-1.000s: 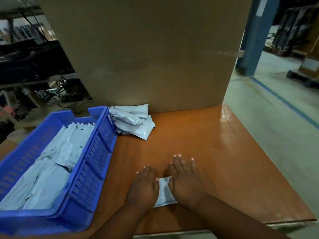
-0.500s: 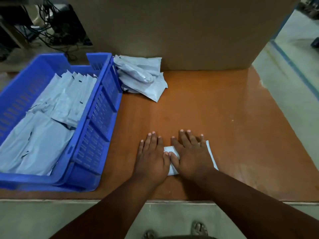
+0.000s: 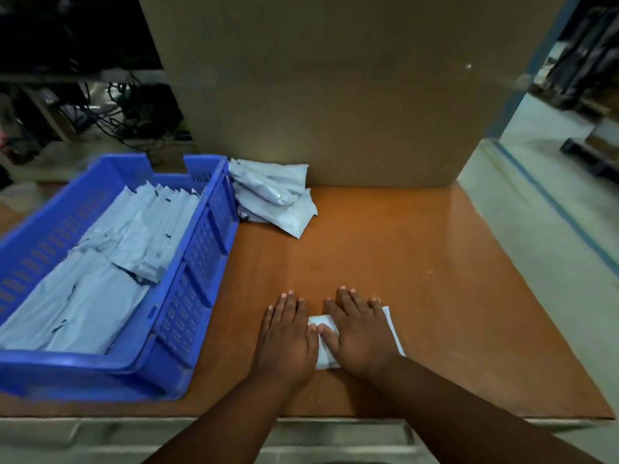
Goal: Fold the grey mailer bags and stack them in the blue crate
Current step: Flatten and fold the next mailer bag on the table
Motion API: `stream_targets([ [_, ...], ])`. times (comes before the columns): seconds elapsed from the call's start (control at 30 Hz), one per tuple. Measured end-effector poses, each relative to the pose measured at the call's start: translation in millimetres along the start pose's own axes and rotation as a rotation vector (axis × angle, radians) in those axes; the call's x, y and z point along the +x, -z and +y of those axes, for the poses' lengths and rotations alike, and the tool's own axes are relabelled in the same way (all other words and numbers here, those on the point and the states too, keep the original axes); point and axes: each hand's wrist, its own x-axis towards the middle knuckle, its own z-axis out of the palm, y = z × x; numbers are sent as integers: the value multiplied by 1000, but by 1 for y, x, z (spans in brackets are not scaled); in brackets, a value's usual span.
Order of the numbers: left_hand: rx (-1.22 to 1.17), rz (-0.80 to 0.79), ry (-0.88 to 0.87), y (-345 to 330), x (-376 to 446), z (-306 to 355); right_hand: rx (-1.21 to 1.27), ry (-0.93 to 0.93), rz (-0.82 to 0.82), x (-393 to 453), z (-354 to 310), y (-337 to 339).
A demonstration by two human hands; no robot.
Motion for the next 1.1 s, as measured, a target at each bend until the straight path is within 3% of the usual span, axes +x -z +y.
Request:
stream_targets([
  [0.13, 4, -8, -47, 16, -4, 0, 23, 98, 26, -17, 4, 18],
  [0.3, -92, 98, -237, 14, -52, -18, -68, 217, 50, -55, -5, 8],
  [0.4, 18, 39, -303, 0, -73, -28, -122, 267, 47, -64, -8, -12],
  [0.87, 80, -65, -208, -3, -64, -16, -41, 258, -148, -51, -8, -25],
  [1.1, 174, -74, -223, 29, -62, 7, 16, 266, -157, -58, 3, 20],
])
